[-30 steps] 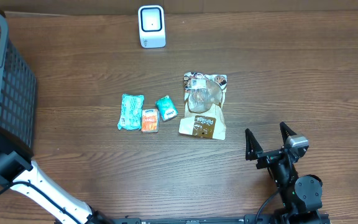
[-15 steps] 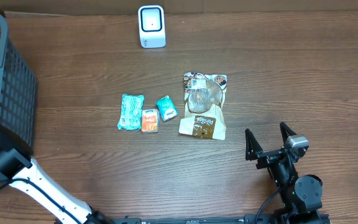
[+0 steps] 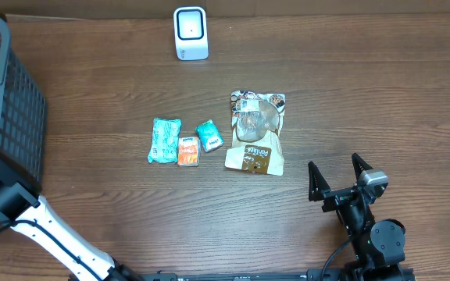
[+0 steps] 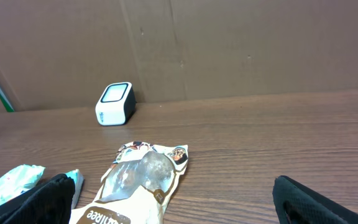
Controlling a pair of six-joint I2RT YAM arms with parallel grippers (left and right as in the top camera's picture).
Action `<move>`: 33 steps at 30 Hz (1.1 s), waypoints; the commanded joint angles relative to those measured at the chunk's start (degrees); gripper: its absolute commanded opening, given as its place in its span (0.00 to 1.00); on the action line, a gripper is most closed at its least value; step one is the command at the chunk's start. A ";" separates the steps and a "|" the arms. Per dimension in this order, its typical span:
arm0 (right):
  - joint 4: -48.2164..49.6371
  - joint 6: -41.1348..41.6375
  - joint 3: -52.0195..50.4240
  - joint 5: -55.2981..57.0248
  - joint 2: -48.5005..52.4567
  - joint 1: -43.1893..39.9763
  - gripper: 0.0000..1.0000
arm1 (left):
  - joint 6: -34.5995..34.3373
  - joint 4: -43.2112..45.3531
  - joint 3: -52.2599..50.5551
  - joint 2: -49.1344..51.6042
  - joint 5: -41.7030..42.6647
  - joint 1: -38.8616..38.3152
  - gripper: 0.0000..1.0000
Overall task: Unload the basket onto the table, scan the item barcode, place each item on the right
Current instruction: 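Grasp the green-lidded jar with the left gripper and lift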
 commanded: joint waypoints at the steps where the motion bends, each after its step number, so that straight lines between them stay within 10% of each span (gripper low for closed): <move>1: 0.28 0.22 -0.59 0.55 -0.46 -0.15 1.00 | -0.50 0.85 -0.11 1.99 1.07 -0.48 0.93; 9: 0.28 0.22 -0.59 0.55 -0.46 -0.15 1.00 | -1.38 1.14 -0.09 1.99 1.11 -0.50 0.56; 33: 0.28 0.22 -0.59 0.55 -0.46 -0.15 1.00 | -21.73 -2.78 -0.07 -34.18 21.24 -0.66 0.53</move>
